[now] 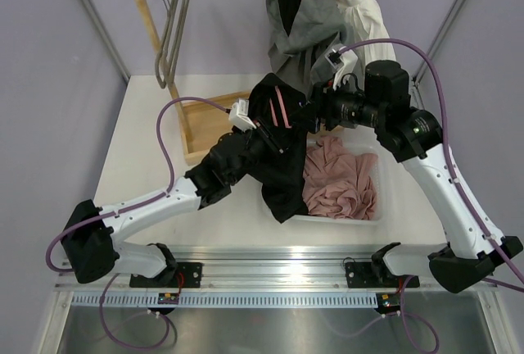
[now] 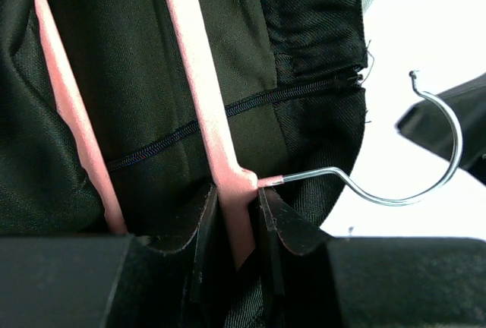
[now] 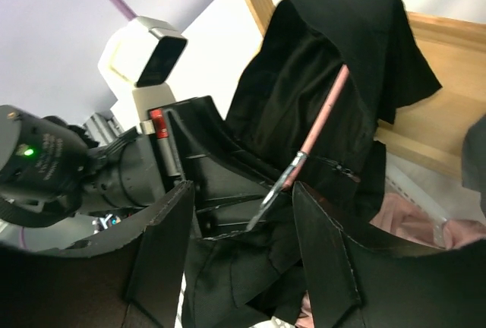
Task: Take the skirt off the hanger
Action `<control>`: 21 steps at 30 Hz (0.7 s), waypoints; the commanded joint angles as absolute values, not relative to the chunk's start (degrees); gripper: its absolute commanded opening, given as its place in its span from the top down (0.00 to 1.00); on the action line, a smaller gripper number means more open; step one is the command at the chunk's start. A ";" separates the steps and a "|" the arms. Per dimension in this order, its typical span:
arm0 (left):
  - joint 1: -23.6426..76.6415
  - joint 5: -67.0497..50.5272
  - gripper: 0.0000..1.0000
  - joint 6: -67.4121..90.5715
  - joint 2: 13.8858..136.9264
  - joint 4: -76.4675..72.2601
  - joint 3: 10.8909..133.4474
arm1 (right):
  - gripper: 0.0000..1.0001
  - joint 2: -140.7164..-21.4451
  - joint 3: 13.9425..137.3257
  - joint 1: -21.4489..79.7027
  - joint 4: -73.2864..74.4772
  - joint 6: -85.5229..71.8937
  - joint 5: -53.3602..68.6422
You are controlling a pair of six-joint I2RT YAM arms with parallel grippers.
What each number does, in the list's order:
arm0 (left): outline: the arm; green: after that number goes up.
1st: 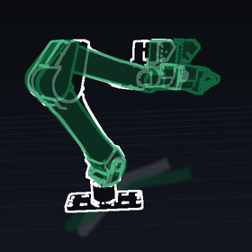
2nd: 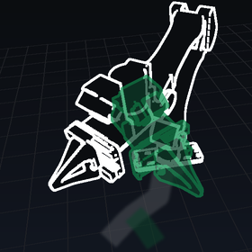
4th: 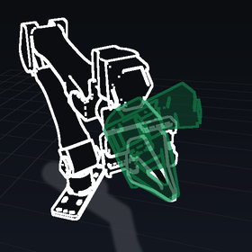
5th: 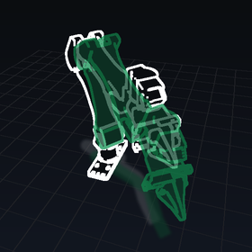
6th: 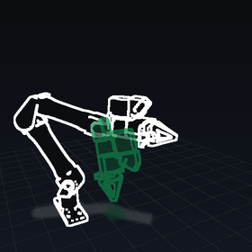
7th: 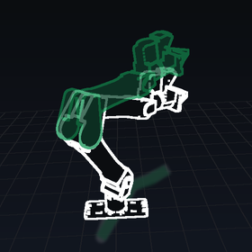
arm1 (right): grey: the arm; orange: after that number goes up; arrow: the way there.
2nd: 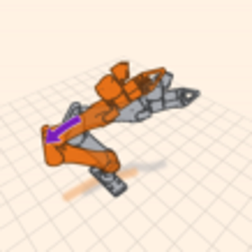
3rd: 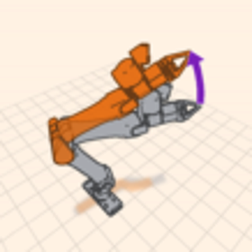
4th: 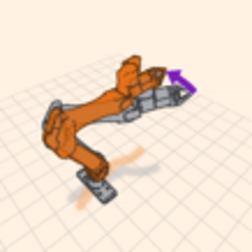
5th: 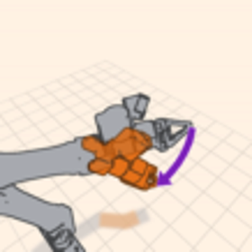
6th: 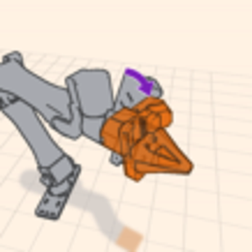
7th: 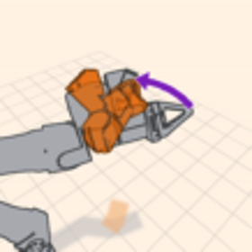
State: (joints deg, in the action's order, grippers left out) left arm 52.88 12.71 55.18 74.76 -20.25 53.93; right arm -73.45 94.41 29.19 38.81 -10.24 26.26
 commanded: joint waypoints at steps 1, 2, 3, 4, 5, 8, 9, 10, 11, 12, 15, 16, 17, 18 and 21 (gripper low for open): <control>53.61 16.26 1.00 53.17 74.36 -27.25 57.22 | 0.38 -72.69 94.57 29.71 36.74 -10.46 22.77; 53.53 16.35 1.00 53.17 74.09 -27.25 57.22 | 0.38 -72.60 94.57 29.71 36.74 -10.28 21.63; 53.61 16.61 1.00 53.17 74.00 -27.25 57.13 | 0.38 -72.34 94.48 29.71 36.65 -10.11 21.45; 53.70 16.61 1.00 53.17 73.83 -27.33 57.04 | 0.38 -72.25 94.48 29.71 36.65 -9.93 21.27; 53.79 16.61 1.00 53.09 73.83 -27.33 57.13 | 0.41 -72.25 94.22 29.71 36.74 -10.02 21.44; 54.14 17.05 1.00 53.17 74.00 -27.42 57.30 | 0.45 -72.77 93.34 29.79 36.30 -10.55 22.49; 54.23 17.31 1.00 53.17 74.18 -27.60 57.30 | 0.46 -72.95 93.08 29.79 36.21 -10.98 22.76; 54.32 17.66 1.00 53.09 74.18 -27.60 57.39 | 0.47 -73.21 92.64 29.88 35.86 -11.16 22.94; 54.40 17.93 1.00 53.09 74.18 -27.60 57.48 | 0.48 -73.39 92.38 29.88 35.77 -11.34 22.85; 54.58 18.63 1.00 53.09 74.27 -27.95 57.57 | 0.49 -73.56 92.20 30.06 35.68 -11.60 22.76; 54.93 20.55 1.00 53.09 74.62 -28.39 57.92 | 0.51 -73.74 92.11 30.23 35.51 -11.60 22.24; 55.02 21.09 1.00 53.00 74.71 -28.65 58.09 | 0.53 -73.83 92.11 30.41 35.51 -11.69 22.06; 55.11 21.44 1.00 53.00 74.88 -29.00 58.18 | 0.54 -73.83 92.02 30.32 35.42 -11.78 21.63; 55.19 22.14 1.00 53.00 75.06 -29.26 58.44 | 0.55 -73.83 92.02 30.32 35.33 -11.78 21.27; 55.37 22.50 1.00 53.17 75.93 -30.06 58.97 | 0.69 -73.83 92.28 30.32 35.07 -11.43 20.92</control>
State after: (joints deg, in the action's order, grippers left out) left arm 54.83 18.46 54.30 75.53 -21.54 55.13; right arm -73.93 92.01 29.69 37.45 -11.11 22.79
